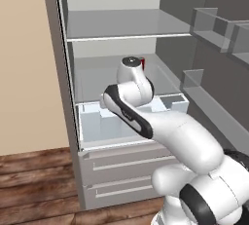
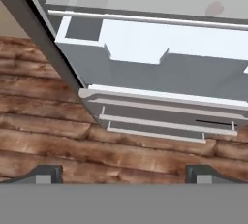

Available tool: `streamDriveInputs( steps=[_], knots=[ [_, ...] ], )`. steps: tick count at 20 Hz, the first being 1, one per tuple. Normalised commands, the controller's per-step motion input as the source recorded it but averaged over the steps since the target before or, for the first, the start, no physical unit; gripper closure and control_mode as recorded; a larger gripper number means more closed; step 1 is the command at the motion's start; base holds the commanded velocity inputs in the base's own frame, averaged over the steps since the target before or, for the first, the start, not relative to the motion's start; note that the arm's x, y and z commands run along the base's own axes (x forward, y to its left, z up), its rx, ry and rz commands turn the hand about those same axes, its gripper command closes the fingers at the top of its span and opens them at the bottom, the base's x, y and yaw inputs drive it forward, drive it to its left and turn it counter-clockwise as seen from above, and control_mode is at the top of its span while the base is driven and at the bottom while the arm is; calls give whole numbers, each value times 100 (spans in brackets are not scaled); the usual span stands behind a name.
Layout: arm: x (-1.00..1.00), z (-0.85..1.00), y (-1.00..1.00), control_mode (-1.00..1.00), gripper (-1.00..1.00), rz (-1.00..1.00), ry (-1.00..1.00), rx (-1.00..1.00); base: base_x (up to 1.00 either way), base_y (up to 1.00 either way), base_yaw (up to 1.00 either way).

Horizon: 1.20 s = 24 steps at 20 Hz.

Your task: Fully open the fridge drawer.

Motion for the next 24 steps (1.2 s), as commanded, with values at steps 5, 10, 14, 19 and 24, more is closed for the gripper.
streamDriveInputs(
  steps=[5, 10, 14, 19, 24],
  knots=[
    [78, -21, -52, -100, -100, 0, 0, 1, 0, 0, 0],
    [7, -28, -25, -100, -100, -7, 6, -7, 0, 0, 0],
    [14, -34, -31, -100, -100, -8, 2, -4, 0, 0, 0],
    [37, -2, -10, -100, -100, -8, 0, 0, 0, 0, 0],
    [41, -9, -4, -100, -100, -9, 0, 0, 0, 0, 0]
  ],
)
